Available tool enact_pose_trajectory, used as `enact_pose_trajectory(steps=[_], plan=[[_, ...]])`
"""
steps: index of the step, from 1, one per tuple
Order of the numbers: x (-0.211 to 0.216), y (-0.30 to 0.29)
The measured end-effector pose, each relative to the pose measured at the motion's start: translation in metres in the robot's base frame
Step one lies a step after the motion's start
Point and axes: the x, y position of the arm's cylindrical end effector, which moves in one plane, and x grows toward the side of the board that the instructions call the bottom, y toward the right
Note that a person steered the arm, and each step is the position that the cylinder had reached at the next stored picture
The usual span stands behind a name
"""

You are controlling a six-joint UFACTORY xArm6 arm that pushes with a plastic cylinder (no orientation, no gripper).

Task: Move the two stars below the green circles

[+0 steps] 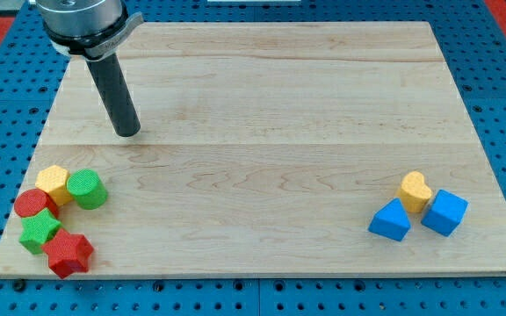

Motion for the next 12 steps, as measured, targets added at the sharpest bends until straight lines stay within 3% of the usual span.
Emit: enact_pose_trajectory(steps=[1,2,4,5,6,7,8,9,10,11,12], plan=[[0.000,0.006],[-0.015,0.092],[0.157,0.143],[0.195,0.145],[0.197,0.141],[0.196,0.071],[0.106,0.084],[0.005,0.052],[0.004,-0.106],[0.006,-0.135],[0.064,-0.133]])
